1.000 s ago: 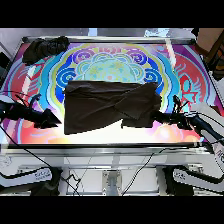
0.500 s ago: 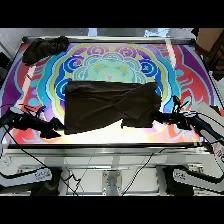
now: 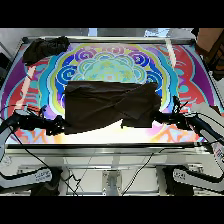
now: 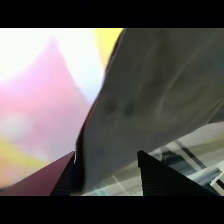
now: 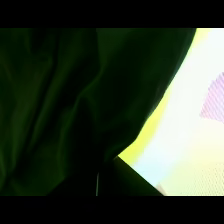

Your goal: Fold the shirts.

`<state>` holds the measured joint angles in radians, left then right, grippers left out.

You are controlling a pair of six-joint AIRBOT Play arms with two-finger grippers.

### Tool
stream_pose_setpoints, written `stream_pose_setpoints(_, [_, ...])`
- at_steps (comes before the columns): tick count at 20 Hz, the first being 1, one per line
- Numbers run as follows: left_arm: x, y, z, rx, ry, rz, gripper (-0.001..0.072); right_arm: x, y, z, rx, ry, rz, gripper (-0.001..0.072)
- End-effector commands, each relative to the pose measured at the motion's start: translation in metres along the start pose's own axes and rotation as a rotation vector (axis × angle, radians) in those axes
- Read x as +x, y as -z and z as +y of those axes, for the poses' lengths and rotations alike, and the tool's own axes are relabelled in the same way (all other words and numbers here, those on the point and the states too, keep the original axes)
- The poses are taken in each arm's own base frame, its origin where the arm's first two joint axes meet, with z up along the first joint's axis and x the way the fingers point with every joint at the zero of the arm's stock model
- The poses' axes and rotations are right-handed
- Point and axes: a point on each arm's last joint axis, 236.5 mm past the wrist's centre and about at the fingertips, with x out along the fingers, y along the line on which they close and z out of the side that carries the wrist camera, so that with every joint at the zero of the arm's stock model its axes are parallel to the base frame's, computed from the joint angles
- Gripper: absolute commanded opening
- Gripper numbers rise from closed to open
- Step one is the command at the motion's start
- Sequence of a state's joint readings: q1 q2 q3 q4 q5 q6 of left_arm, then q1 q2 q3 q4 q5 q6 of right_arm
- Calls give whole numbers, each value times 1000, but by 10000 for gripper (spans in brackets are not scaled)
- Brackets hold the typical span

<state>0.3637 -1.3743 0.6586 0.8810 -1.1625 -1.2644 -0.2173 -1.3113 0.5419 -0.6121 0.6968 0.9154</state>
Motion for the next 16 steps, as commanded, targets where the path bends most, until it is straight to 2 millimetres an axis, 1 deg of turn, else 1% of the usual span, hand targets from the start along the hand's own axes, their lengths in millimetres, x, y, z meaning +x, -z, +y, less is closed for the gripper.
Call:
stream_pose_setpoints(1, [15,-22,-11,65,-42,-98,328,0,0,3,7,-11,2,24])
stream_pose_setpoints(2, [18,-23,-18,88,-35,-104,150,0,0,3,7,-11,2,23])
stream_pose_setpoints(3, [20,-24,-28,111,-6,-111,16,0,0,3,7,-11,1,24])
stream_pose_setpoints(5, [18,-25,-57,146,108,-120,13,-2,-1,8,-9,-26,9,23])
stream_pose_setpoints(6, [12,-25,-77,181,178,-120,13,-5,-6,15,-40,-46,11,23])
stream_pose_setpoints(7, [2,-26,-98,227,247,-121,12,-10,-15,26,-81,-74,11,23])
stream_pose_setpoints(8, [-12,-29,-122,276,315,-128,11,-17,-27,38,-116,-100,-2,22])
stream_pose_setpoints(9, [-32,-36,-148,327,375,-154,11,-27,-45,49,-149,-114,-37,22])
stream_pose_setpoints(10, [-55,-45,-174,381,419,-195,11,-42,-68,63,-189,-123,-95,22])
stream_pose_setpoints(11, [-84,-55,-202,453,453,-255,11,-60,-93,77,-232,-127,-165,21])
stream_pose_setpoints(12, [-117,-64,-231,538,474,-331,11,-82,-115,89,-266,-131,-234,21])
stream_pose_setpoints(13, [-151,-70,-257,624,482,-411,10,-108,-140,99,-294,-128,-314,20])
stream_pose_setpoints(14, [-188,-73,-283,710,486,-496,11,-136,-161,104,-308,-119,-387,20])
stream_pose_setpoints(15, [-231,-75,-306,796,481,-595,10,-168,-182,103,-313,-91,-467,19])
stream_pose_setpoints(16, [-271,-75,-323,856,467,-691,11,-197,-197,97,-311,-56,-532,19])
